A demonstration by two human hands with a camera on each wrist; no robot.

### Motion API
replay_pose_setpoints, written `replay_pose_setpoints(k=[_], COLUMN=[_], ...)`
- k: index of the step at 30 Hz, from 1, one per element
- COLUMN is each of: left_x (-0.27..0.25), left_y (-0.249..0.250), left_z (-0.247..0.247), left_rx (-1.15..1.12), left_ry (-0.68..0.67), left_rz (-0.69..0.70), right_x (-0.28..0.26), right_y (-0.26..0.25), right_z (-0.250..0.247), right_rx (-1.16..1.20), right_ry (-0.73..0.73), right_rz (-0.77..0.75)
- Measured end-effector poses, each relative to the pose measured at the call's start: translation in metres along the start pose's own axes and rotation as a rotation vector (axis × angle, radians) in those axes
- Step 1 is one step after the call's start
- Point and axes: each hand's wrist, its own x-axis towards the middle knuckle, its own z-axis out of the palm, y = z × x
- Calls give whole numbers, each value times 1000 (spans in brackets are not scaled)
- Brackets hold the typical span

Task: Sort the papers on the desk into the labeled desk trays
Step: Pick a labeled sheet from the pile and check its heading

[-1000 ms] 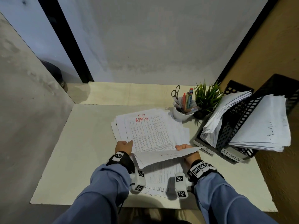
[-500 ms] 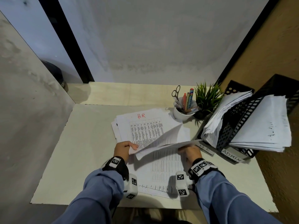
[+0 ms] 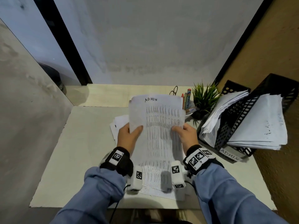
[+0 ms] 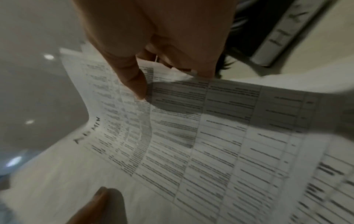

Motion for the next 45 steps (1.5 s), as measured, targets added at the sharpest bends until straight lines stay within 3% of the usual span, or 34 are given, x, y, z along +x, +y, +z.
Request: replay_pose_setpoints(k=[3,6,13,19,22,24,31,35,37,38,40,42,45], left_x=[1,2,-7,1,-3,-9,-52,-75,-81,-85,-92,-97,-100], left_y=[29,38,-16,-7,-12,-3,93,127,132,133,132,126,112], left_z=[3,0,-9,-14,-12,-7,53,108,136,150,178,203,233], left_rx=[116,120,335,396,447,457,481,473,514,535,571,633,705], left_ry=[151,198,49,58,-4,-59,-335,-372,-367,-361,-343,-321,-383], left_rz=[178,220,-76,-12,-51,-6,273,487,591,631,689,763,776], right_x=[-8,-13,-25,-16,-22,-25,-26,-15,-7,-2,13,20,17], right_y=[-30,-38,14,5,10,5,-72,-90,-87,-79,-58,-42,-41], right_z=[5,5,13,10,5,-5,-93,-169,-203,-217,-237,-244,-248], right_rx=[-32,15,-204,-174,-233,-245,-133,-157,-305,-371,-348,-258,-290], right_ry=[41,70,-62,-48,-94,-87,141,602,813,839,760,679,657], right_rz=[-210,-286,68,44,111,79,-396,-509,-390,-246,56,235,249])
